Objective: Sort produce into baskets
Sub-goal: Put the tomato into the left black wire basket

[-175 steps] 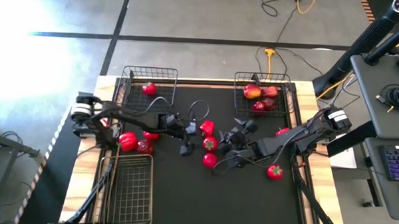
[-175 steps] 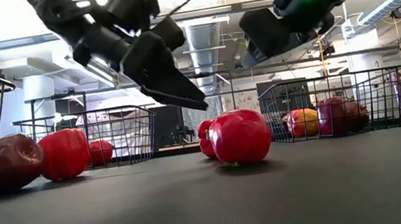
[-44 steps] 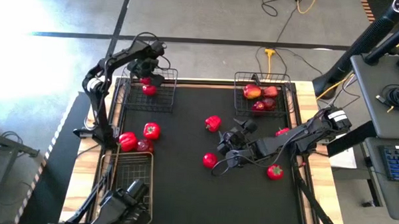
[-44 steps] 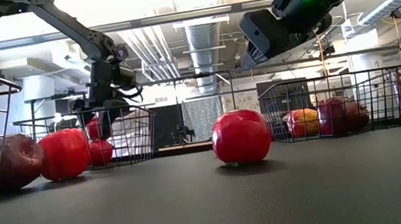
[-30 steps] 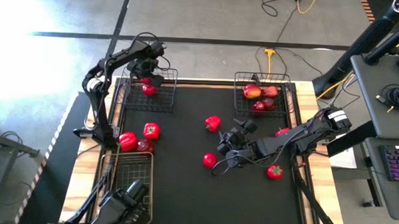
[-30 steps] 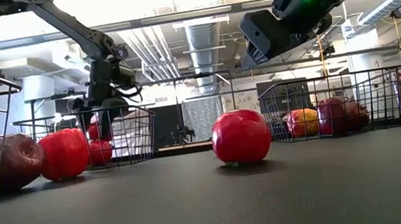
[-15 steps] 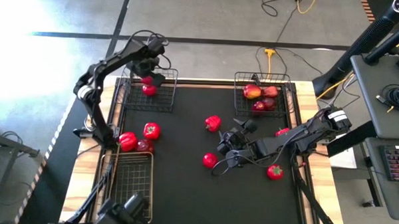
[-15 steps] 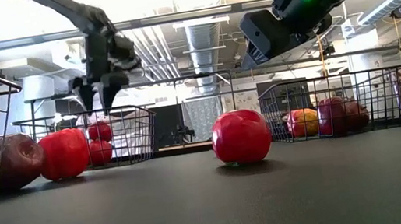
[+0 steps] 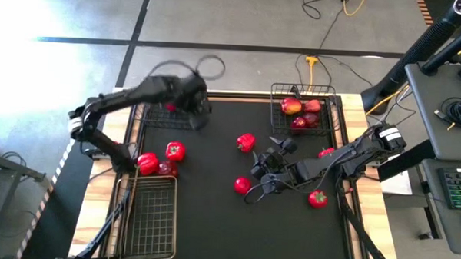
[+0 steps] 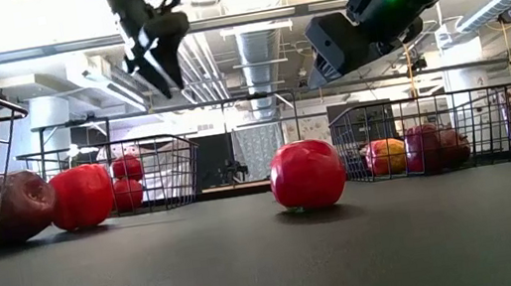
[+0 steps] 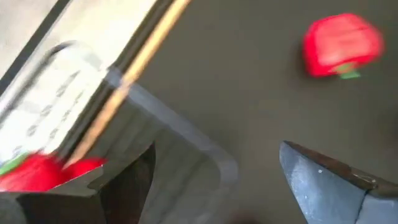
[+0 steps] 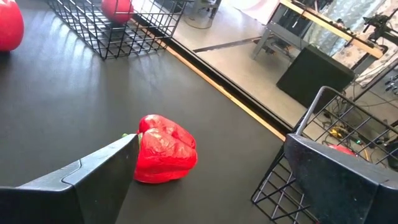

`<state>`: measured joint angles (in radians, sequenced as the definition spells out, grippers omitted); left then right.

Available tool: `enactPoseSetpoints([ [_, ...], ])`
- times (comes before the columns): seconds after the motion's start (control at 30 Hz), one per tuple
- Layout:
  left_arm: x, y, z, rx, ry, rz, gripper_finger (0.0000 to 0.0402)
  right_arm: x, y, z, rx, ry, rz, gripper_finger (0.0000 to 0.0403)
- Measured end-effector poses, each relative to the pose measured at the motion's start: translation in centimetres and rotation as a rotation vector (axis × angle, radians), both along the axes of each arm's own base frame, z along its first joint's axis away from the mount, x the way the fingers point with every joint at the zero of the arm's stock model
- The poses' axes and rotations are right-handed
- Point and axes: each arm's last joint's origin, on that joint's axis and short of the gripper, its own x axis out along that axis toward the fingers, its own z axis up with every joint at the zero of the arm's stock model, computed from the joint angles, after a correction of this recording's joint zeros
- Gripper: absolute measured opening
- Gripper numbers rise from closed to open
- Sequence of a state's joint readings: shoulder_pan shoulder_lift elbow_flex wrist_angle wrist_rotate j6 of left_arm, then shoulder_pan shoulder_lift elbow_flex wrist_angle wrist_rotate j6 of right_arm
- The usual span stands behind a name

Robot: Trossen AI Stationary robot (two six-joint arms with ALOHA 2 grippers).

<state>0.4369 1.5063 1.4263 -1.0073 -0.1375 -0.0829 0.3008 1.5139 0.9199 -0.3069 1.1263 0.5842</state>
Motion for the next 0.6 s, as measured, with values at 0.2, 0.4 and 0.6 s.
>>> enactPoseSetpoints([
  [0.2,2.5,-7.2,-2.9,0.043,-0.208,-0.223,0.0325,0.3,0.2,0.2,0.003,-0.025,0.011,0.0393],
  [0.4,4.2,-12.2,-6.2,0.048,-0.536,-0.473,0.0325,-0.1,1.8,0.3,-0.015,-0.003,0.081,0.0393],
  [0.6,4.1,-14.0,-8.5,0.110,-0.643,-0.679,0.0325,-0.8,4.9,-0.4,0.081,-0.121,0.121,0.0393],
])
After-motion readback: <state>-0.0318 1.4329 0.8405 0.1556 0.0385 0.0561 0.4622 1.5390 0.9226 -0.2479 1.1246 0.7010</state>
